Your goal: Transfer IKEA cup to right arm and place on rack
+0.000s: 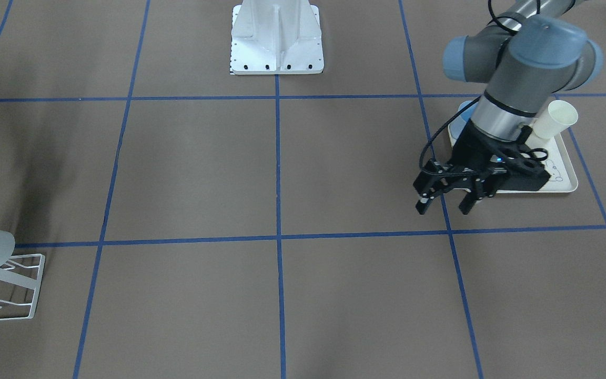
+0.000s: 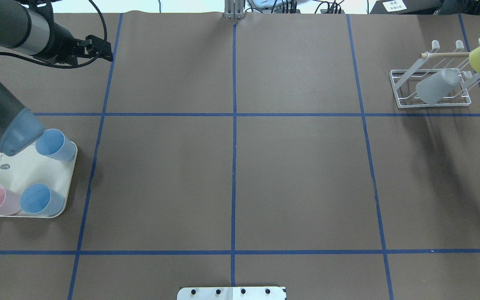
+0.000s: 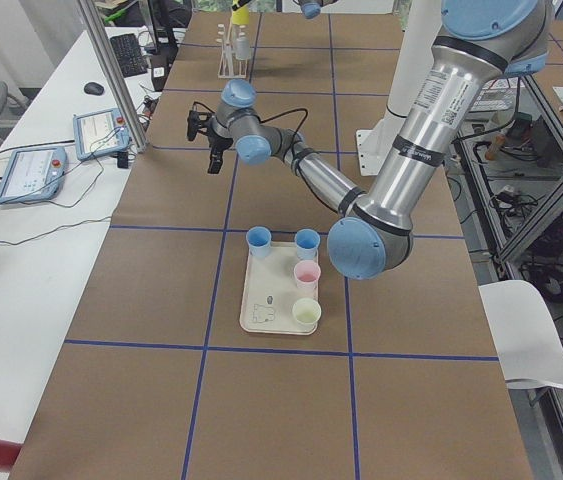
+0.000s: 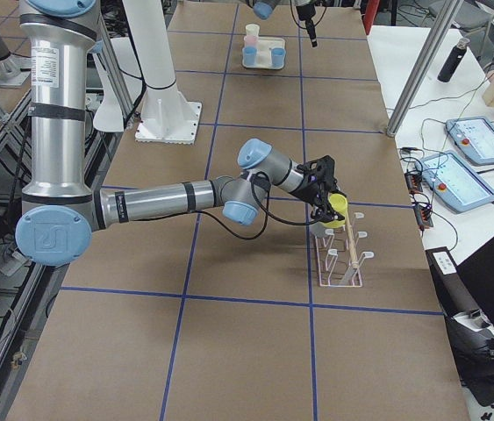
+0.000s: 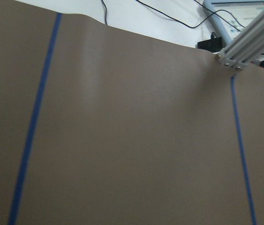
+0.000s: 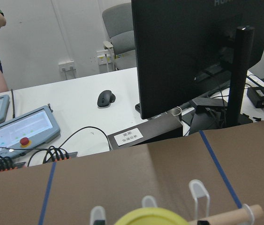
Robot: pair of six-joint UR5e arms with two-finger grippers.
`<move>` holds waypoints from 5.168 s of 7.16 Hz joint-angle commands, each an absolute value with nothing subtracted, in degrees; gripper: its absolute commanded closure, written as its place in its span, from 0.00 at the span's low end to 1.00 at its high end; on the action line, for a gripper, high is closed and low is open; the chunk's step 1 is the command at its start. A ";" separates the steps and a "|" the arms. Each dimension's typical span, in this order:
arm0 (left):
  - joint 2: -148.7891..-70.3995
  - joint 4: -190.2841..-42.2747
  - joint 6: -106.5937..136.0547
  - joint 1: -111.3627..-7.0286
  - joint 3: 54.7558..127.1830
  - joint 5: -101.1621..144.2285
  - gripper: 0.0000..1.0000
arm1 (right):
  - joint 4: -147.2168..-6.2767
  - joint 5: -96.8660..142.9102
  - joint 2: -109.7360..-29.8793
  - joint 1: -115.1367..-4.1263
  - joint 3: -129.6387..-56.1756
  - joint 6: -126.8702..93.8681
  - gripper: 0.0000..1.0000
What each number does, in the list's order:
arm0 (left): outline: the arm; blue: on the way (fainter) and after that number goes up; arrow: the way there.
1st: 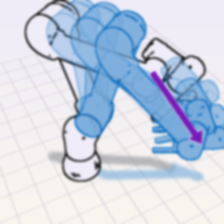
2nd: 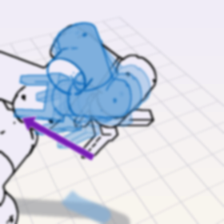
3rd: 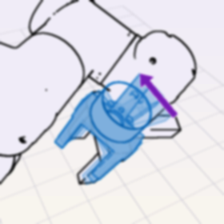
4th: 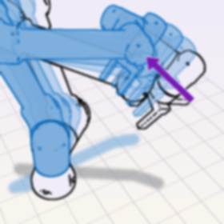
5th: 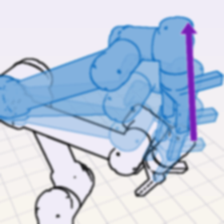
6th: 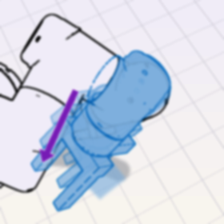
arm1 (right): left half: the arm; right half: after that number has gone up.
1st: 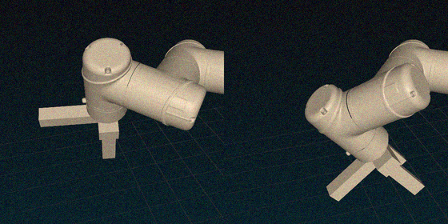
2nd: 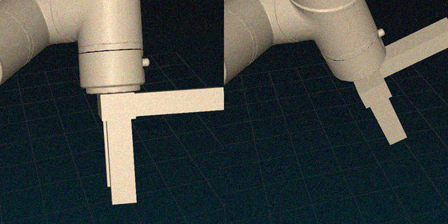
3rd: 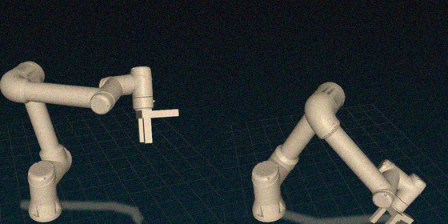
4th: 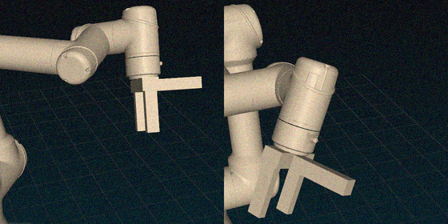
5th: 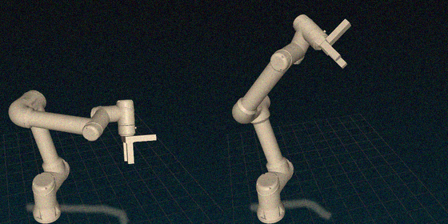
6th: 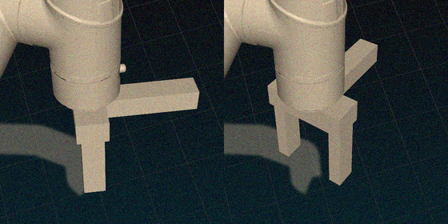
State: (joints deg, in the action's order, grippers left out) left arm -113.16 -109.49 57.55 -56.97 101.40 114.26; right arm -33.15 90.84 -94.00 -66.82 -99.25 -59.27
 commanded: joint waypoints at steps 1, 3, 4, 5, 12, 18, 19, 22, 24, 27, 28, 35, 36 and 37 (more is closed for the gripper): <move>-110.23 -107.31 52.14 -59.58 103.00 115.22 0.00 | -33.05 90.71 -94.05 -66.89 -96.34 -59.67 0.96; -109.25 -107.31 51.15 -60.03 103.36 115.22 0.00 | -33.13 91.23 -93.61 -66.62 -96.24 -59.59 0.96; -108.64 -107.31 51.07 -60.12 103.53 115.22 0.00 | -33.22 91.23 -93.34 -65.75 -95.81 -59.59 0.96; -108.46 -107.31 50.98 -60.12 103.71 115.22 0.00 | -33.14 91.23 -93.34 -65.31 -95.10 -59.59 0.95; -108.46 -107.31 51.06 -60.03 103.89 115.05 0.00 | -33.13 91.23 -92.81 -63.02 -93.25 -59.59 0.91; -103.91 -107.31 40.99 -62.48 103.62 115.14 0.00 | -32.96 92.10 -90.88 -62.84 -91.22 -59.59 0.01; -101.62 -107.31 40.87 -62.49 104.32 116.09 0.00 | -32.96 94.37 -91.31 -62.93 -94.01 -59.68 0.01; -95.56 -107.14 43.33 -61.53 103.54 121.54 0.00 | -33.13 101.56 -94.48 -63.02 -102.37 -59.68 0.01; -94.75 -107.14 43.33 -59.87 101.79 125.23 0.02 | -33.13 108.24 -94.40 -62.93 -103.36 -59.68 0.01; -94.75 -107.23 43.33 -55.03 100.37 125.24 0.14 | -33.05 112.06 -94.31 -62.93 -103.71 -59.76 0.01; -94.66 -107.31 43.33 -54.58 100.20 125.33 0.17 | -33.05 112.50 -94.31 -62.93 -103.62 -59.77 0.01; -97.01 -102.24 44.99 -63.60 109.04 137.01 1.00 | -32.96 113.29 -89.24 -57.69 -105.73 -76.38 0.01; -101.56 -102.22 51.18 -63.81 109.33 137.11 1.00 | -32.96 113.29 -85.29 -54.87 -106.17 -85.25 0.01; -105.43 -103.00 59.16 -63.55 109.51 137.37 1.00 | -32.96 112.86 -84.04 -52.41 -108.09 -90.82 0.01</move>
